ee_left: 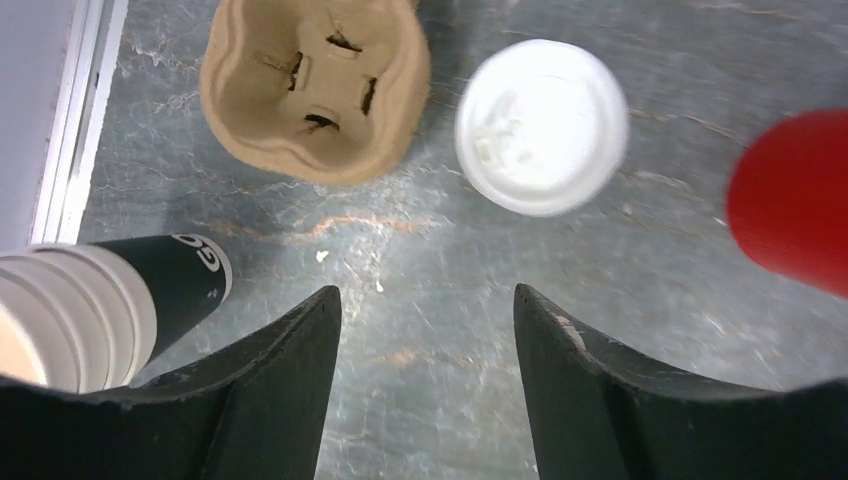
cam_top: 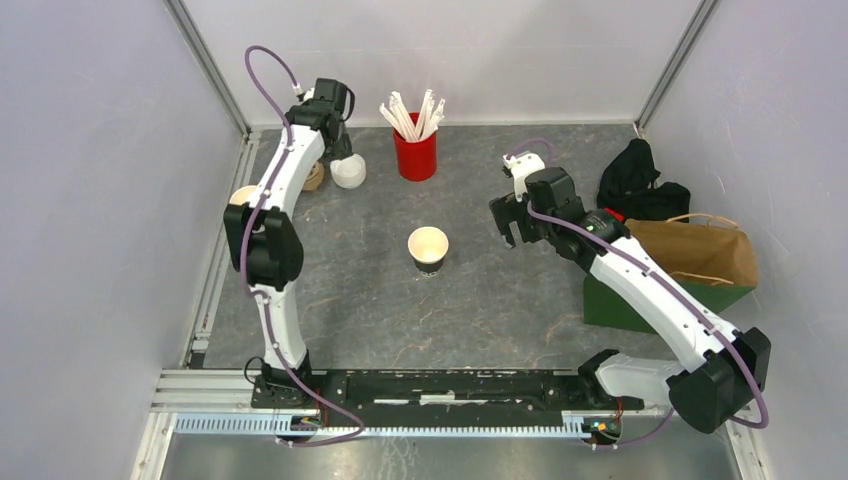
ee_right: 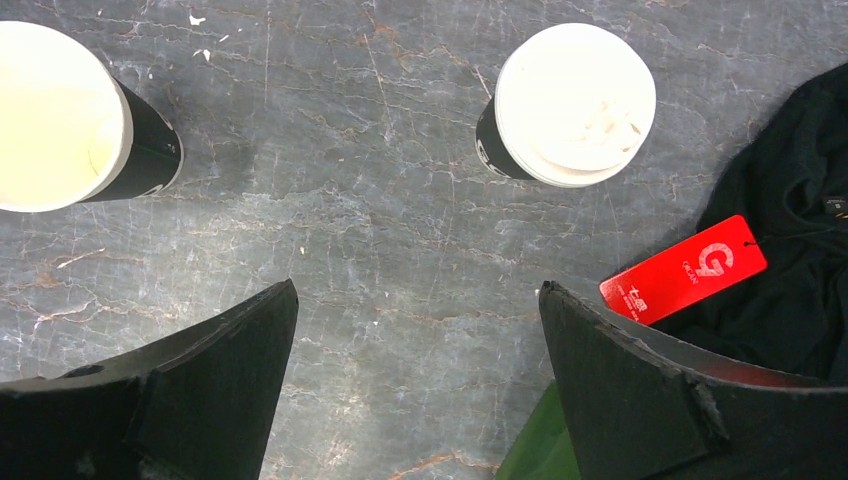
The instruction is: Pack the takeout coffee
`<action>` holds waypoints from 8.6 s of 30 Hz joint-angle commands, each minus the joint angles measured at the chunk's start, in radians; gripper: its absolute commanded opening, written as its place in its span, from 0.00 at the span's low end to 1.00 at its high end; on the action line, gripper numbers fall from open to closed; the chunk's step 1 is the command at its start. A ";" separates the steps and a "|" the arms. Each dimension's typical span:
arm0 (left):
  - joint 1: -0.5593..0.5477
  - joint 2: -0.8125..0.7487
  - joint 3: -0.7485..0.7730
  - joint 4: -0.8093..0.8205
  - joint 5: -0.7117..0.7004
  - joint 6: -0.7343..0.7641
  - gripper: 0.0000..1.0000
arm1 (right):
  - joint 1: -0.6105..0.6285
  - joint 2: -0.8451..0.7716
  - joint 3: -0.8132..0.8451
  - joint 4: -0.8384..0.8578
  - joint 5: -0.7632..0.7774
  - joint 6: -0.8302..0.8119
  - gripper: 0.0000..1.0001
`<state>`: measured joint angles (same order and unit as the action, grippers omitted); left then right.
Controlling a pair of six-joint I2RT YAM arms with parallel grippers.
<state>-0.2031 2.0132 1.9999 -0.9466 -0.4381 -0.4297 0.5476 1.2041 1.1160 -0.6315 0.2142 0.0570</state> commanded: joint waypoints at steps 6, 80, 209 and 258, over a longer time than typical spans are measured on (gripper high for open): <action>0.062 0.234 0.188 0.023 0.109 0.022 0.58 | -0.003 0.029 0.045 0.006 -0.025 0.007 0.98; 0.089 0.413 0.350 -0.002 0.069 -0.004 0.04 | -0.004 0.074 0.018 0.035 -0.064 -0.001 0.98; 0.123 0.431 0.400 -0.045 0.146 -0.033 0.02 | -0.001 0.063 0.004 0.051 -0.080 -0.002 0.98; 0.130 0.436 0.411 -0.048 0.161 -0.032 0.20 | 0.010 0.054 0.000 0.050 -0.079 -0.004 0.98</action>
<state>-0.0799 2.4603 2.3627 -1.0153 -0.2615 -0.4492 0.5514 1.2774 1.1149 -0.6136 0.1314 0.0551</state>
